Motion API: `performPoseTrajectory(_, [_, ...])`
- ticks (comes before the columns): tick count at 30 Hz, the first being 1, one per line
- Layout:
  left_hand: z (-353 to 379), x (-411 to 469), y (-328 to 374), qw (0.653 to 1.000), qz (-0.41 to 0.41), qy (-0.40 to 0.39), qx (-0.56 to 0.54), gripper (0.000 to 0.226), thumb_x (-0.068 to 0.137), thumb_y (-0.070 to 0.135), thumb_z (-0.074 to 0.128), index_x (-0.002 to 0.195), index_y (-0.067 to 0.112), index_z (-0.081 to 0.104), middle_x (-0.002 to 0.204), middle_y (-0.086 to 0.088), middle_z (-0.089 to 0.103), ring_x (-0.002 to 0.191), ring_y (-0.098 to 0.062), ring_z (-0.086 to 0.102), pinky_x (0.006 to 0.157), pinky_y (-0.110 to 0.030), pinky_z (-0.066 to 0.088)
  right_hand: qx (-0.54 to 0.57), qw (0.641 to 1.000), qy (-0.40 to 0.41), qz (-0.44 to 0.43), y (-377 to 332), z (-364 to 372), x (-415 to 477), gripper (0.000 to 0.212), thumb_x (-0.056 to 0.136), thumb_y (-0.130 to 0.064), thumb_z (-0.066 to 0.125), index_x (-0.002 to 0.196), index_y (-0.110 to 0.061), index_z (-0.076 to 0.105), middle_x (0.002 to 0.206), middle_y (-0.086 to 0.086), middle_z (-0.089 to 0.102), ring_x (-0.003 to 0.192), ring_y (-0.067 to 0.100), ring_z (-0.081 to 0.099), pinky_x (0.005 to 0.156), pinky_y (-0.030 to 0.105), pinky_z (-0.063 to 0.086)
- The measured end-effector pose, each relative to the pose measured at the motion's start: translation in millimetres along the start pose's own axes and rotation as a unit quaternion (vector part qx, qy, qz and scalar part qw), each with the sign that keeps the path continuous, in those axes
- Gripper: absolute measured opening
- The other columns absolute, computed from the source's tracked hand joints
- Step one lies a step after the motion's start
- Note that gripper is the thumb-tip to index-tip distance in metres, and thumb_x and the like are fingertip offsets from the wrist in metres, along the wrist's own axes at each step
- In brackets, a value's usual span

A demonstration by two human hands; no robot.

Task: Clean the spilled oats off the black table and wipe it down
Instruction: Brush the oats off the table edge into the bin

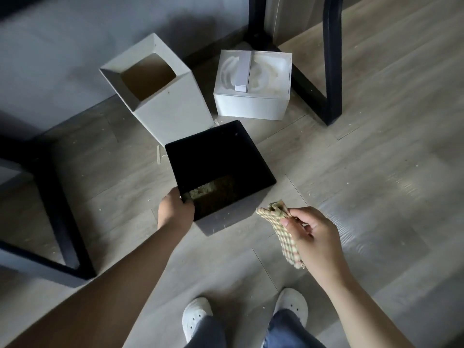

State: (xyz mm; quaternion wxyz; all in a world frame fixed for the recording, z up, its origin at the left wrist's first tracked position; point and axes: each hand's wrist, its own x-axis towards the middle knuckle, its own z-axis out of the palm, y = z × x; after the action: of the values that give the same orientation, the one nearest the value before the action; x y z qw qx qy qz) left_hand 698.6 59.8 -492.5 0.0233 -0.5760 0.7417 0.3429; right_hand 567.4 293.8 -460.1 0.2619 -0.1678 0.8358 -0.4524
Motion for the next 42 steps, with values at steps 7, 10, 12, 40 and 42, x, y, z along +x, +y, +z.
performPoseTrajectory(7, [-97.4,-145.0,6.8,0.998,-0.046,-0.050,-0.012,0.030,0.090,0.004,0.047,0.117,0.006,0.059,0.077,-0.006,0.060,0.061,-0.015,0.053,0.045,-0.025,0.037,-0.016,1.000,0.006,0.014,-106.1,-78.9,-93.2,0.013,0.087,-0.010,0.066,0.091,-0.023,0.069,0.089,-0.011,0.066,0.079,0.011,0.064,0.070,0.027,0.051])
performPoseTrajectory(10, [-138.7,-201.5,17.7,0.997,-0.052,-0.059,-0.021,0.022,0.089,0.005,0.047,0.106,0.004,0.061,0.081,-0.012,0.064,0.067,-0.026,0.057,0.052,-0.031,0.042,-0.023,0.999,0.023,-0.007,-158.5,-112.6,-129.3,0.013,0.085,-0.023,0.064,0.095,-0.019,0.070,0.093,-0.007,0.067,0.085,0.015,0.065,0.076,0.037,0.053])
performPoseTrajectory(12, [-165.7,-238.9,34.9,0.997,-0.050,-0.060,-0.017,0.023,0.089,0.005,0.047,0.106,0.005,0.062,0.084,-0.013,0.065,0.066,-0.026,0.056,0.050,-0.030,0.039,-0.014,1.000,0.020,-0.011,-192.2,-130.8,-150.6,0.020,0.081,-0.029,0.059,0.096,-0.021,0.070,0.093,-0.009,0.067,0.084,0.014,0.065,0.077,0.037,0.053])
performPoseTrajectory(40, [-222.3,-393.9,184.5,0.989,-0.095,0.031,-0.107,0.019,0.096,0.012,0.043,0.107,0.007,0.058,0.082,-0.009,0.062,0.071,-0.027,0.061,0.058,-0.031,0.050,-0.025,0.984,-0.051,-0.172,-350.9,-301.0,-144.3,0.013,0.088,-0.014,0.066,0.100,-0.017,0.069,0.093,-0.019,0.063,0.087,-0.005,0.060,0.071,0.007,0.044])
performPoseTrajectory(42, [-221.7,-373.9,186.3,0.989,-0.103,0.018,-0.109,0.019,0.096,0.011,0.043,0.106,0.006,0.058,0.079,-0.006,0.060,0.069,-0.025,0.061,0.056,-0.030,0.049,-0.039,0.982,-0.050,-0.176,-357.3,-294.3,-125.9,0.013,0.088,-0.012,0.066,0.100,-0.016,0.069,0.092,-0.018,0.062,0.087,-0.008,0.058,0.071,0.005,0.044])
